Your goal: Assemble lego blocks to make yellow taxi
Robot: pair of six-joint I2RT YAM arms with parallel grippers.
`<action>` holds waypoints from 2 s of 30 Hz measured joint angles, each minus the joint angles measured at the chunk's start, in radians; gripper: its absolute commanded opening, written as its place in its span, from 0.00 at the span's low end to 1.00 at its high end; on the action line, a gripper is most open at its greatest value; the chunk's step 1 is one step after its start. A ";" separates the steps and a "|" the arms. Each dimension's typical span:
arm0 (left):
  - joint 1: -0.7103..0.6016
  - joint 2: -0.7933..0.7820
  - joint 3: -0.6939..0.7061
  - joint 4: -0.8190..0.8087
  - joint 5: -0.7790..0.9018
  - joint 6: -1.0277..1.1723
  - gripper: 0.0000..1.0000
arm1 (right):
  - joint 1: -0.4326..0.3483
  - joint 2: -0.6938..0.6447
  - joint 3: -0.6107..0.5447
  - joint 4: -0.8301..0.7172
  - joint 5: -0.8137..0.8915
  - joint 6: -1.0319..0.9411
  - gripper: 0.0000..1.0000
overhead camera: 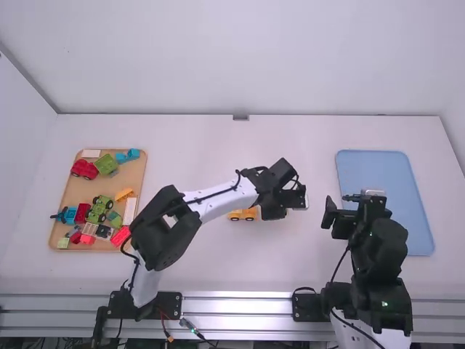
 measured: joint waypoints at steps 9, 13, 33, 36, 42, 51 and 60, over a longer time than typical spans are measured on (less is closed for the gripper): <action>0.000 0.068 0.000 0.026 0.016 0.000 0.20 | 0.000 0.000 0.000 0.000 -0.003 0.001 0.99; 0.000 0.069 0.000 0.037 0.016 0.003 0.42 | 0.000 0.000 0.000 0.000 -0.003 -0.001 0.99; 0.006 0.049 -0.001 -0.007 -0.058 -0.022 0.99 | 0.003 0.002 0.000 0.032 -0.032 -0.049 0.99; 0.030 -0.024 -0.001 -0.050 -0.065 -0.019 0.99 | 0.020 0.037 0.000 0.074 -0.089 -0.113 0.99; 0.146 -0.225 -0.007 -0.095 -0.039 0.002 0.98 | 0.080 0.249 0.000 0.188 -0.158 -0.225 0.99; 0.497 -0.608 -0.415 0.123 0.203 0.103 0.99 | 0.253 0.698 0.116 0.108 -0.174 -0.416 0.99; 0.709 -0.863 -0.797 0.478 0.322 0.109 0.99 | 0.376 1.114 0.440 -0.152 -0.073 -0.509 0.99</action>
